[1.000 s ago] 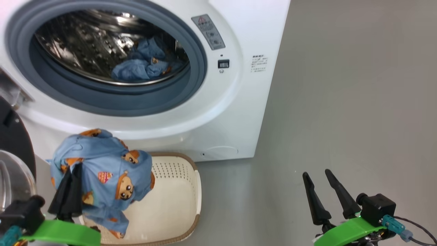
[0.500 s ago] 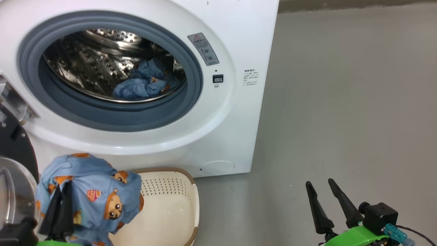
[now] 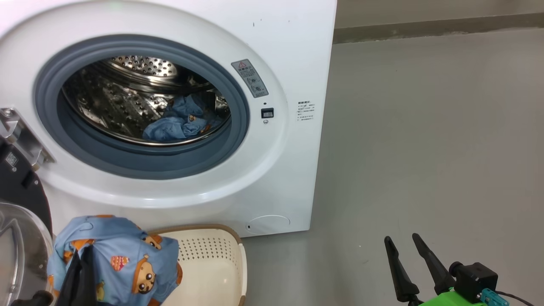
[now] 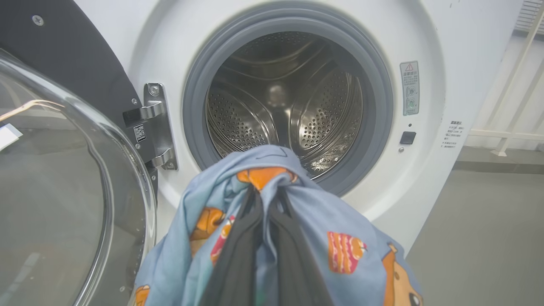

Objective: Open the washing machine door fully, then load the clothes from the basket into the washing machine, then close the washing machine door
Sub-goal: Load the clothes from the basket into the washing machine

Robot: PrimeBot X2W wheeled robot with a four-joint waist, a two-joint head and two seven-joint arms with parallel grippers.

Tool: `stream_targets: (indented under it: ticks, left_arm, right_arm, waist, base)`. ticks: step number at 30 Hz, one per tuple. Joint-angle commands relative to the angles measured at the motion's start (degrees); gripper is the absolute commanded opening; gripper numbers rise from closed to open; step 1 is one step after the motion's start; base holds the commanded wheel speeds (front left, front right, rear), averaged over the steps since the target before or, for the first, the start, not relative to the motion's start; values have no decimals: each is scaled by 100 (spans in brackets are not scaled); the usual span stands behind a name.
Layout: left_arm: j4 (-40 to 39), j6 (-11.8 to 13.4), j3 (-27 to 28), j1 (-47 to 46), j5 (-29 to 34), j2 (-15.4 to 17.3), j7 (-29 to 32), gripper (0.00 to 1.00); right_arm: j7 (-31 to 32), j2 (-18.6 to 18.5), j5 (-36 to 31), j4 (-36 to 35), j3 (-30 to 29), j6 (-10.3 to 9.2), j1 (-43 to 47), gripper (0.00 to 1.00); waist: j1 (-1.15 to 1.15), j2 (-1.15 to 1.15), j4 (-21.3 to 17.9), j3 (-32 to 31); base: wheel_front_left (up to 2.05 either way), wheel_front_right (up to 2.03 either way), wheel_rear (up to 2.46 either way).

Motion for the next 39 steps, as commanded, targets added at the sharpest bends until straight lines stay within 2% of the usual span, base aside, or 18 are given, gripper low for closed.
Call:
stream_targets:
  ticks: [1, 27, 32, 39]
  left_arm:
    - [-184, -8, 243, -92, 55, 49, -38, 0]
    - [-101, -9, 202, -197, -29, 17, -38, 0]
    - [-31, -9, 98, -442, -112, 81, -38, 0]
    - [150, -9, -184, -1190, -265, 402, -38, 0]
  right_arm:
    - [-44, -9, -64, -146, 136, 17, -43, 100]
    - [-44, -9, -40, -173, 209, 17, -92, 100]
    - [-44, -9, -12, -195, 253, 17, -159, 100]
    - [-44, -9, -6, -255, 321, 17, -297, 100]
  waist:
    - [0, 0, 2, -12]
    - [0, 0, 14, 219]
    - [0, 0, -61, 404]
    - [0, 0, -251, 788]
  base:
    - [0, 0, 0]
    - [0, 0, 0]
    - [0, 0, 0]
    - [0, 0, 0]
